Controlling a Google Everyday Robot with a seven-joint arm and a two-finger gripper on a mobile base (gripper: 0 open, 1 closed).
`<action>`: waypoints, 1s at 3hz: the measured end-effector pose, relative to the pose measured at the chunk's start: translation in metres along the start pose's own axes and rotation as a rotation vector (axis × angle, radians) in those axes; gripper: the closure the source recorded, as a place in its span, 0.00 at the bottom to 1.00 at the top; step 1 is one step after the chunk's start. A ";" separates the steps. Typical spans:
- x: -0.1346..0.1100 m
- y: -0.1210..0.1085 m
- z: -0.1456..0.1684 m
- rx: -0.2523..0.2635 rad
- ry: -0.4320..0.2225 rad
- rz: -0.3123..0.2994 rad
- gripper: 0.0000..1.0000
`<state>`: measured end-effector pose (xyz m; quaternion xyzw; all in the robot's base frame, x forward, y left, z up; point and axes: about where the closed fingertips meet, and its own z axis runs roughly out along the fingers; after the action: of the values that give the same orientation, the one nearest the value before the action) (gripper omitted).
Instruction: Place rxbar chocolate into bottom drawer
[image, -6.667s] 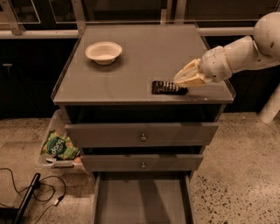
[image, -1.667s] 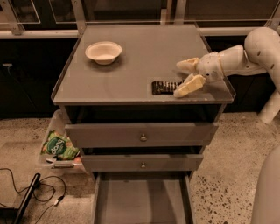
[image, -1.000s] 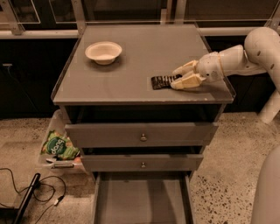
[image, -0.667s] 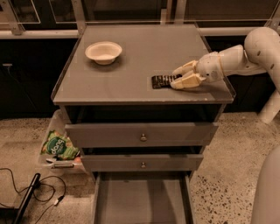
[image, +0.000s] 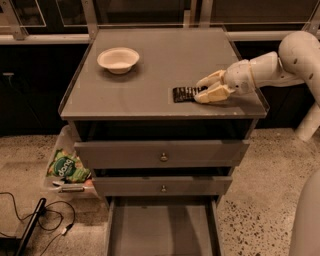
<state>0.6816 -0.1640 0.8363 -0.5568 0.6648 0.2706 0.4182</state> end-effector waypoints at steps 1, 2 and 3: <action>-0.010 0.013 -0.010 0.001 -0.013 -0.040 1.00; -0.023 0.028 -0.029 0.016 -0.041 -0.079 1.00; -0.030 0.044 -0.051 0.039 -0.062 -0.113 1.00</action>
Offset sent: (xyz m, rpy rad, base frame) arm -0.0616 -0.0208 0.0571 0.0367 -0.1468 0.0302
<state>0.6268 -0.1802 0.8832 -0.5765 0.6241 0.2505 0.4641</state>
